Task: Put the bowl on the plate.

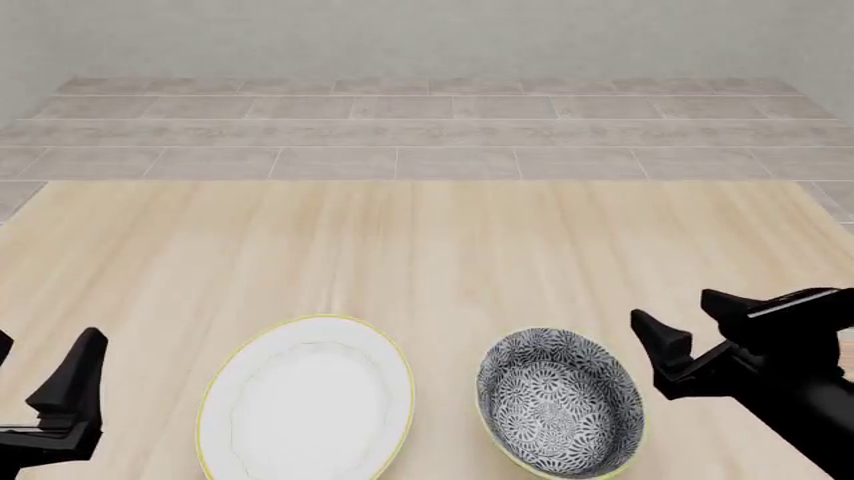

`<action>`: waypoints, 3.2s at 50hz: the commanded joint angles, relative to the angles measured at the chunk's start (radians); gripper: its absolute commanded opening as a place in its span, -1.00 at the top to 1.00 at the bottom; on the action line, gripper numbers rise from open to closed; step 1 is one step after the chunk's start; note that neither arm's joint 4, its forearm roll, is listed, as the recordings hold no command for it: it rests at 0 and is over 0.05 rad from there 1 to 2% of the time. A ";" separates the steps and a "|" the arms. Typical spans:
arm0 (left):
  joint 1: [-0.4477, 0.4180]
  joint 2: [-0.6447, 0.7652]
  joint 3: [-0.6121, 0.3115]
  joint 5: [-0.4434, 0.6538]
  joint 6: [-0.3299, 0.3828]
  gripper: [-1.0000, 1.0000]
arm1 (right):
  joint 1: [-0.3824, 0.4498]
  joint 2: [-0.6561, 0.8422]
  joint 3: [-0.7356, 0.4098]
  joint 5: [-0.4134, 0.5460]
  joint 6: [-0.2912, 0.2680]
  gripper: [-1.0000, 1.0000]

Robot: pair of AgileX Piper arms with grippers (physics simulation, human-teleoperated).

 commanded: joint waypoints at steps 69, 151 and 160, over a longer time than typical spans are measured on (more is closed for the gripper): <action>0.000 -0.036 -0.009 0.035 0.001 -1.00 | 0.049 0.404 0.156 -0.409 0.027 -1.00; -0.007 -0.020 -0.002 0.020 0.010 -1.00 | 0.059 0.619 0.183 -0.560 0.052 -1.00; -0.006 -0.011 -0.002 0.012 0.011 -1.00 | 0.049 0.557 0.191 -0.522 0.026 1.00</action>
